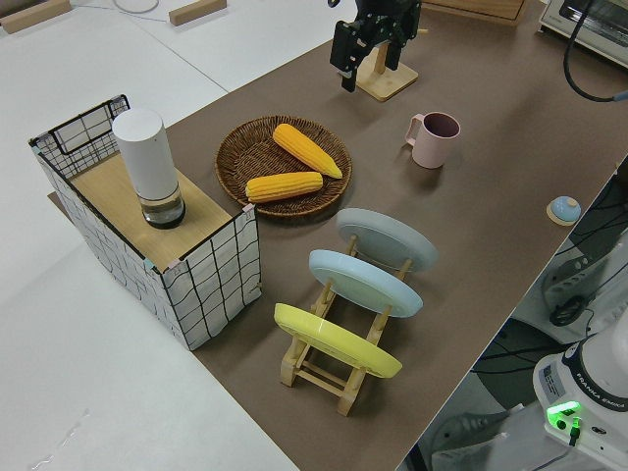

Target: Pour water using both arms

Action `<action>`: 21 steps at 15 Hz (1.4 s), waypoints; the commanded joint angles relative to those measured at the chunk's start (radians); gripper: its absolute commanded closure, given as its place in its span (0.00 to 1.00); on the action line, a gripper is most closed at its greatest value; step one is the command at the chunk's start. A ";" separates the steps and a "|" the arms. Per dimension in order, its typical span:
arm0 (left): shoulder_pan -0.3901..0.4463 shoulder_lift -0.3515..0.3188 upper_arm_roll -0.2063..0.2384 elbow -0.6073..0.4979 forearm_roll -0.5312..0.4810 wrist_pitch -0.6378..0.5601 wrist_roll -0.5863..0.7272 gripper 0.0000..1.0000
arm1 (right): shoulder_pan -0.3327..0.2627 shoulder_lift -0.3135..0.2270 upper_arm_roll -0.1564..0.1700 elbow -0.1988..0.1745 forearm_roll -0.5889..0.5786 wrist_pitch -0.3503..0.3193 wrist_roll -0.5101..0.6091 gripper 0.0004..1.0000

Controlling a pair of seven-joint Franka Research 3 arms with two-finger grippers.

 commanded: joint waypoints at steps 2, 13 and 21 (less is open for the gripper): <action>-0.256 -0.008 0.248 -0.006 0.005 -0.019 -0.027 0.00 | -0.009 -0.013 0.003 -0.012 0.020 0.008 -0.022 0.01; -0.513 -0.009 0.505 -0.003 -0.052 -0.036 -0.019 0.00 | -0.009 -0.013 0.003 -0.012 0.020 0.008 -0.022 0.01; -0.515 -0.008 0.500 0.002 -0.084 -0.031 -0.007 0.00 | -0.009 -0.013 0.004 -0.012 0.020 0.008 -0.022 0.01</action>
